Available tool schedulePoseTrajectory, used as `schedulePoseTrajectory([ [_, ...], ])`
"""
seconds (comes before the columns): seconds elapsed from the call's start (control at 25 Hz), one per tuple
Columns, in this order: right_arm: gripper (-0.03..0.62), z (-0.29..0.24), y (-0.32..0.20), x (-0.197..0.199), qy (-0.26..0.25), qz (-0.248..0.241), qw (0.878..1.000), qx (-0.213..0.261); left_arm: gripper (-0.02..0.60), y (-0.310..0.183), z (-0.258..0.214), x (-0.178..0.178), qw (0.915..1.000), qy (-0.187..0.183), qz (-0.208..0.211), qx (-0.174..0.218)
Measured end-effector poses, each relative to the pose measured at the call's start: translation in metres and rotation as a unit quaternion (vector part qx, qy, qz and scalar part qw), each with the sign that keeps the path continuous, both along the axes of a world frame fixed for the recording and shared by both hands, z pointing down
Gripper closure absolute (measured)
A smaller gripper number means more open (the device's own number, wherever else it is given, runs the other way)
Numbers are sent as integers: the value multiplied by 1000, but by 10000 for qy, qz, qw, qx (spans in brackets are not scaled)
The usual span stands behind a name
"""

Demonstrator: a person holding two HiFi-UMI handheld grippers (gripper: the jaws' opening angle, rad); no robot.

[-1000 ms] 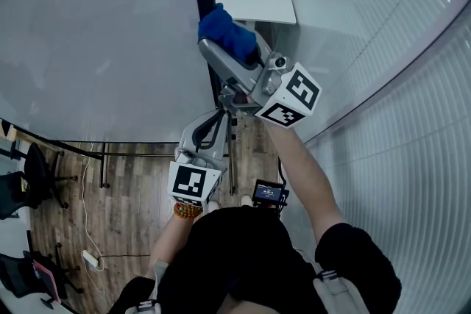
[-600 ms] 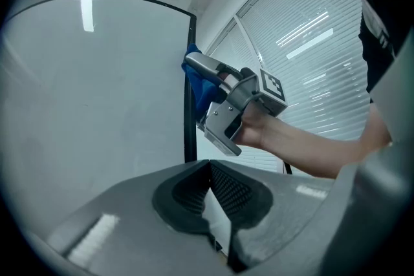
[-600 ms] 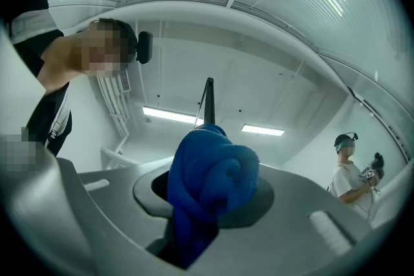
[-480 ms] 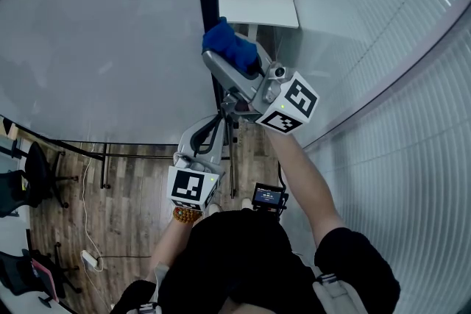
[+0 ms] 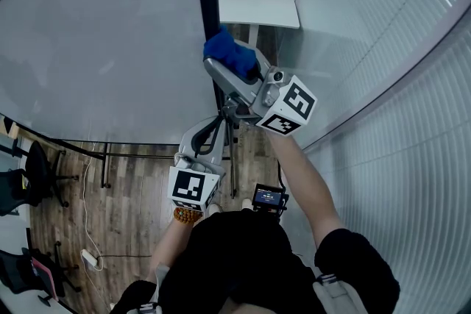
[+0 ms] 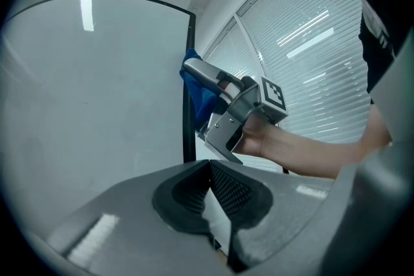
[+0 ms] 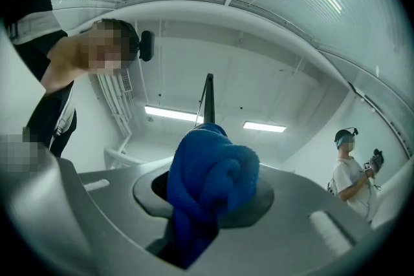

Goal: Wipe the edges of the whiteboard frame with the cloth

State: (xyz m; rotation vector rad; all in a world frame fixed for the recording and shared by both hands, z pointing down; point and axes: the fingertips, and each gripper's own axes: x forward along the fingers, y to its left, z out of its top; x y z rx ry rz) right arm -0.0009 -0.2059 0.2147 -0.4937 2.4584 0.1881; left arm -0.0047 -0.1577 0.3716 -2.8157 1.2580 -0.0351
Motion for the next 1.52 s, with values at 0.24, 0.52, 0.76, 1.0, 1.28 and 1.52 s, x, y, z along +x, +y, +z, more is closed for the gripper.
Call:
schedulePoseTrajectory([
  [0.24,456,12,-4,1,20,-51,10000,-21,581,-5,5,-1,10000,-18,-38,-22],
  [0.52,456,17,-4,0,113,-107,9999,-56,581,-5,2,-1,10000,-40,-64,-61],
  [0.76,456,24,-4,-1,189,-146,9997,-76,581,-6,4,-3,9999,-81,-84,-116],
  [1.0,456,39,-3,-3,266,-150,9994,-138,581,-4,14,-6,9997,-69,-108,-196],
  [1.28,456,47,-1,-5,329,-175,9992,-143,581,-3,16,-4,9996,-102,-80,-263],
  [1.52,456,52,-2,-6,431,-175,9987,-184,581,-3,12,-4,9993,-139,-98,-323],
])
